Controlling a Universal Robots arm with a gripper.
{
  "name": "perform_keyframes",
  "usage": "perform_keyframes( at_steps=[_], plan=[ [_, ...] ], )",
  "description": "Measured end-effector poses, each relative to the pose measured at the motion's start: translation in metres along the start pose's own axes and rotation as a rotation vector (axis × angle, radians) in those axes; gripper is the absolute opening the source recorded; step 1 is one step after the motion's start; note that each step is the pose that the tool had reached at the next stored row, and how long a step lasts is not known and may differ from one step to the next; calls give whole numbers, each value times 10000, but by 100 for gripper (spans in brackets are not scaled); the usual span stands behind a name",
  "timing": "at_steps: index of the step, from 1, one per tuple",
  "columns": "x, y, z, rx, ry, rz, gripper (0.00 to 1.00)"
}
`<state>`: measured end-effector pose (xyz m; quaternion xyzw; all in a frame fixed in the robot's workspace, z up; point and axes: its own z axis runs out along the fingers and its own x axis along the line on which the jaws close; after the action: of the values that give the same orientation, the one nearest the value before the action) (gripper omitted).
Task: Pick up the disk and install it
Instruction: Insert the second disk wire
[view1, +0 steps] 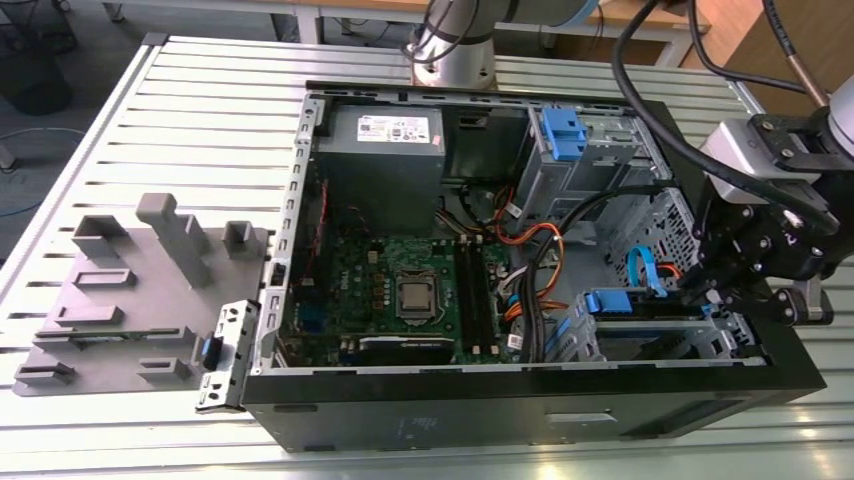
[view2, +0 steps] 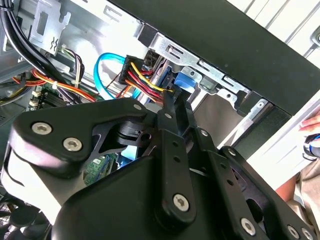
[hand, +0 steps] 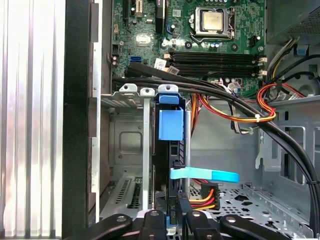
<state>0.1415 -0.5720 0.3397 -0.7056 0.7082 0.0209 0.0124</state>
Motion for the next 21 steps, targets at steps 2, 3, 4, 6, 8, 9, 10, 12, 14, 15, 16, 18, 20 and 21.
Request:
perform_keyframes(
  at_steps=[2, 3, 4, 6, 8, 9, 10, 12, 14, 15, 16, 18, 20, 21],
  plan=[
    [-14, 0, 9, 0, 5, 0, 24],
    [-23, 0, 14, 0, 6, 0, 24],
    [-32, 0, 16, 0, 9, 0, 24],
    [-47, -3, 22, 0, 8, -1, 24],
    [-52, -11, 25, -1, 9, -1, 24],
    [-53, -16, 26, -1, 19, -1, 24],
    [-53, -22, 27, -2, 30, -1, 24],
    [-53, -35, 29, -4, 37, 0, 24],
    [-53, -41, 30, -4, 37, 0, 24],
    [-53, -41, 30, -3, 38, 1, 24],
    [-53, -41, 30, -3, 39, 1, 24],
    [-53, -41, 31, -3, 38, 1, 24],
    [-53, -42, 32, -3, 38, 0, 24],
    [-53, -42, 32, -3, 38, 0, 24]
  ],
)
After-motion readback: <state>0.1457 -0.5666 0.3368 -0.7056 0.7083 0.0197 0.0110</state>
